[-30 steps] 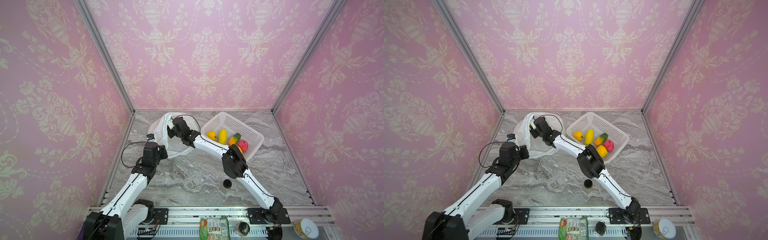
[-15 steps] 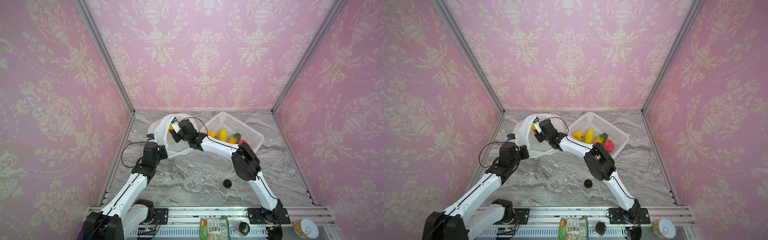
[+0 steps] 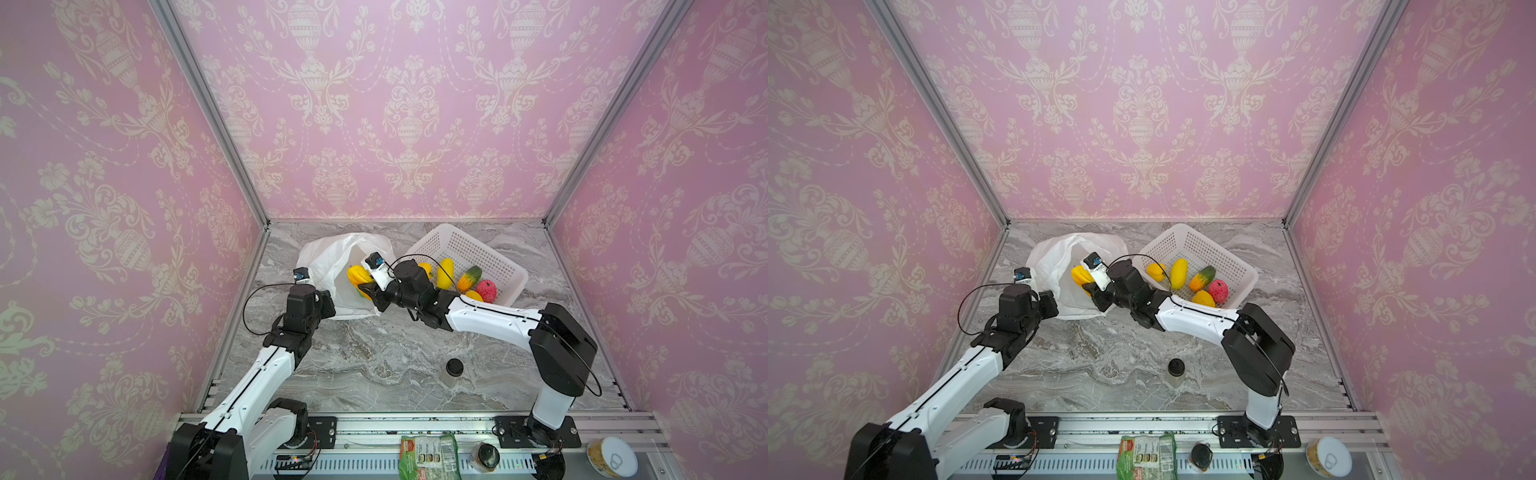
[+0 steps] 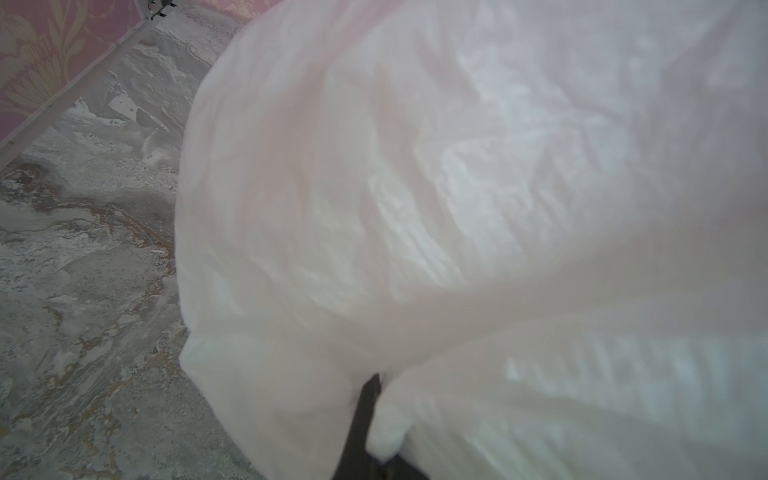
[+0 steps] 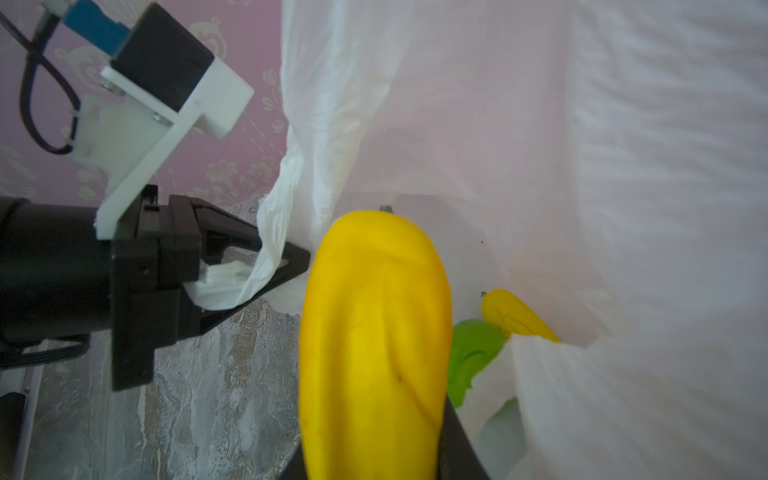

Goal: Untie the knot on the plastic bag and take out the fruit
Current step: 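Lift the yellow fruit out of the bag and carry it over the basket, then open the right gripper to drop the yellow fruit into the basket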

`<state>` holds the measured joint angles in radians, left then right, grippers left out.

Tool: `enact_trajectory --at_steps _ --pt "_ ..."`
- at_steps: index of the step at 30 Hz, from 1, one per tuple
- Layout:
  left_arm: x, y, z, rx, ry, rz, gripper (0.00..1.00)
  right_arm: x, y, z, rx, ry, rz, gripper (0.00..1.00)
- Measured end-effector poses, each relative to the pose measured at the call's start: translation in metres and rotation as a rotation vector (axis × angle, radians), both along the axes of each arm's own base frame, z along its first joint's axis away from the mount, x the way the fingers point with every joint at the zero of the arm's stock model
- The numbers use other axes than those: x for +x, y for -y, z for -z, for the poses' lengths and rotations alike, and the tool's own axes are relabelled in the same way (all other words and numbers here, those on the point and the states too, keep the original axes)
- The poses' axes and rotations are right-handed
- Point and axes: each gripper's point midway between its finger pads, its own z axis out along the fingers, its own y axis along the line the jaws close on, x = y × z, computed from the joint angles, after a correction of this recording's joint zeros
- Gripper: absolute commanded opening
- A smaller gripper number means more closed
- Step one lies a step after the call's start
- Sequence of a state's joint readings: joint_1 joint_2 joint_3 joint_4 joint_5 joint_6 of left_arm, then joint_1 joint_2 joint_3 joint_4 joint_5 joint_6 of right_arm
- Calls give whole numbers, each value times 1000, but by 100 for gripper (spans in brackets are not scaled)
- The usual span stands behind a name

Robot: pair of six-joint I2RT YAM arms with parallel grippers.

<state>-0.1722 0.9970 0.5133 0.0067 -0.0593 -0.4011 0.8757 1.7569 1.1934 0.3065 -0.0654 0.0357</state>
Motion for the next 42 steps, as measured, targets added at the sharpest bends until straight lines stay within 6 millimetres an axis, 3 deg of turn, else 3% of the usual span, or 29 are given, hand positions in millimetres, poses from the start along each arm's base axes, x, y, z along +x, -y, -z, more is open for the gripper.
enact_trajectory --at_steps 9,12,16,23,27,29,33,36,38,40,42 --pt "-2 0 -2 0 0 0 0 -34 23 -21 63 -3 -56 0" --pt "-3 -1 -6 -2 14 -1 0 -36 45 -23 79 -2 -8 0" --pt "-4 -1 -6 -2 12 -1 0 -13 106 -35 127 24 196 0" --pt "-4 -1 -6 -2 11 0 0 38 250 -50 237 47 762 0" --pt "-4 -1 -4 -2 4 0 0 60 309 -19 217 -39 1009 0" --pt "-4 0 -3 -1 3 0 0 70 329 10 174 -109 1102 0" --pt "-4 0 -3 -1 4 0 0 86 342 67 62 -253 1173 0" --pt "-4 0 -3 -2 4 1 0 103 345 97 8 -352 1191 1" --pt "-4 0 -3 -2 4 1 0 112 346 112 -6 -404 1195 16" --pt "-4 0 -4 -2 6 1 0 119 346 124 -12 -444 1197 47" --pt "-4 0 -5 -3 9 1 0 121 346 128 -8 -460 1193 69"
